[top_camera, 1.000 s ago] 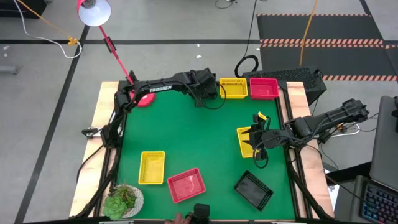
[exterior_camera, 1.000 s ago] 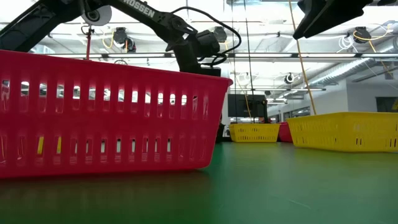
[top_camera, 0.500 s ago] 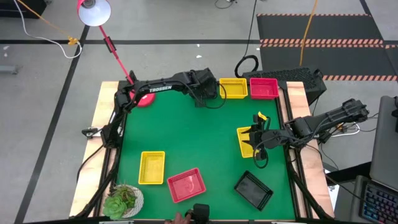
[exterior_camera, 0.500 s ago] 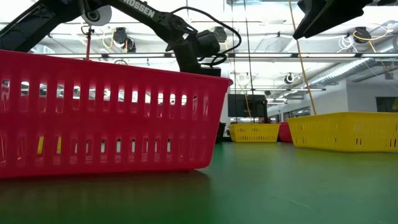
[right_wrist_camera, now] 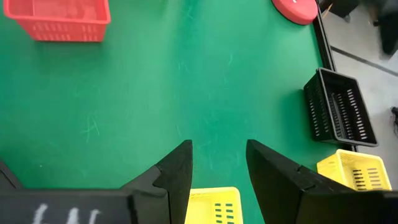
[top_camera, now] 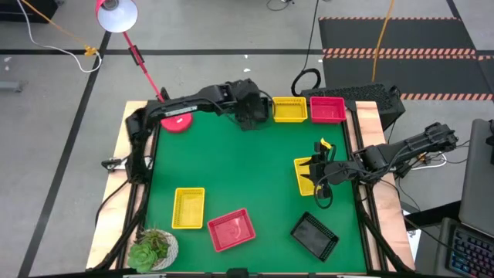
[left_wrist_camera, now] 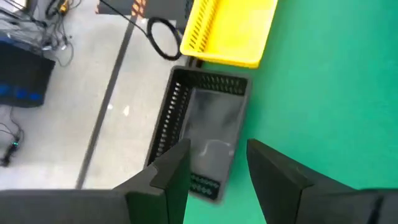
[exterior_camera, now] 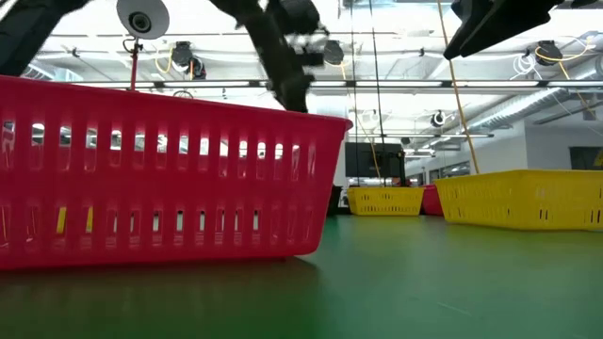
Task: Stack baskets by color
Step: Stack the right yellow bin on the top yellow bin
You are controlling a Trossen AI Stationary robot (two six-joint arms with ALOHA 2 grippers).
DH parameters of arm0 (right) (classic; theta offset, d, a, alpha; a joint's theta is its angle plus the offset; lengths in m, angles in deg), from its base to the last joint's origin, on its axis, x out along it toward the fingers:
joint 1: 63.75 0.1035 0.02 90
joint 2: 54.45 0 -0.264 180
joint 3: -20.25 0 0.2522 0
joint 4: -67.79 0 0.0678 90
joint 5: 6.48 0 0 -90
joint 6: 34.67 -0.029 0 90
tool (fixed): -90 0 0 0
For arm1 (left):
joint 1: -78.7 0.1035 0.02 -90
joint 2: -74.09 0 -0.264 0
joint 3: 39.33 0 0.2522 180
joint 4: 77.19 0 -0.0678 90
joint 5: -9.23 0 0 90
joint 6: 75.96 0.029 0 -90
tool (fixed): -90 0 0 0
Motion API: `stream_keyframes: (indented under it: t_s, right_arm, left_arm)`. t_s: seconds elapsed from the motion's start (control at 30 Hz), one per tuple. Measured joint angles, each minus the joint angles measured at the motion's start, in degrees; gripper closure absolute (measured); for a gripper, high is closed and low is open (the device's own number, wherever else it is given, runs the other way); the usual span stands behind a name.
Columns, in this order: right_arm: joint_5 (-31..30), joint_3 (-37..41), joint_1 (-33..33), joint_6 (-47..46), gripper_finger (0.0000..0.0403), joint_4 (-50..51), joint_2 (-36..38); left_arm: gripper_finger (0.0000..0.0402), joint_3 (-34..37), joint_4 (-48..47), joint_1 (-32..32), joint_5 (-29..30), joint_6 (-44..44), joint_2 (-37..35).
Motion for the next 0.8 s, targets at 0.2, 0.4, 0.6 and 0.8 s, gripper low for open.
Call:
stream_keyframes:
  t_s: [0.2,0.4,0.6,0.8]
  right_arm:
    - [0.02,-0.02,-0.02,-4.16,0.026,0.0,0.0]
    - [-0.1,-0.02,-0.19,-9.13,0.0259,-0.09,0.0]
    - [-0.18,-0.02,-2.12,-13.82,0.0259,-2.0,0.0]
    - [-0.75,-0.02,-3.99,-16.33,0.0259,-5.23,-0.76]
  left_arm:
    - [0.0243,2.43,-0.48,-3.59,-4.94,-4.73,-8.13]
    - [0.0243,18.47,13.39,-9.98,-6.46,-6.18,-18.56]
    - [0.0243,34.15,29.09,-15.57,-3.49,-6.5,-28.54]
    - [0.0243,44.56,36.17,-15.87,0.17,-6.09,-36.76]
